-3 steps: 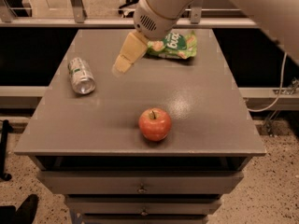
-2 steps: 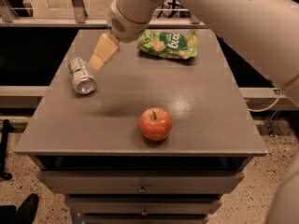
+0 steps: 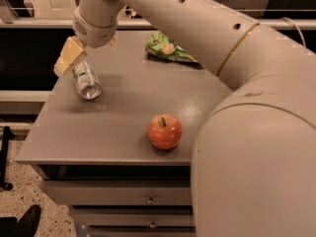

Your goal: Place 7up can upright

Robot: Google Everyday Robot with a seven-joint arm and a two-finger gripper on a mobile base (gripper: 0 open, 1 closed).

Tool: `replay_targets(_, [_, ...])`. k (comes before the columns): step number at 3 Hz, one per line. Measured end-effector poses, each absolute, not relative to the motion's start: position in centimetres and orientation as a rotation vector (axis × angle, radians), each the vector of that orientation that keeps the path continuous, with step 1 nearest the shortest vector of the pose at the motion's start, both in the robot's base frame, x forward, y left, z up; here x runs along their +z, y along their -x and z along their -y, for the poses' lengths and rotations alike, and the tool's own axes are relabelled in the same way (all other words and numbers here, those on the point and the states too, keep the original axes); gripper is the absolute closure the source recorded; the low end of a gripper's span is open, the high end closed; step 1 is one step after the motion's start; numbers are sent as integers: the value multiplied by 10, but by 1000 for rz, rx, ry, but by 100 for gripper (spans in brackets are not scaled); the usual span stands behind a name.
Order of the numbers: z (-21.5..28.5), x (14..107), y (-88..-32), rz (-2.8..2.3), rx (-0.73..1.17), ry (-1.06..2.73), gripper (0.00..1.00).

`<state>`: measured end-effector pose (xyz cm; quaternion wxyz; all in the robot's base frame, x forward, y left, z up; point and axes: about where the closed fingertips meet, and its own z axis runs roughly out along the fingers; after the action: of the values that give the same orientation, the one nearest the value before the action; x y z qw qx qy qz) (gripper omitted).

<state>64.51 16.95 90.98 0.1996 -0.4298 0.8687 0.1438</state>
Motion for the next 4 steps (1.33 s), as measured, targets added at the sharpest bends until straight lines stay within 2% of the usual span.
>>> replay_targets(2, [-209,884,-639,-2562,271,1032,0])
replay_targets(4, [-207,855,-651,-2653,97,867,0])
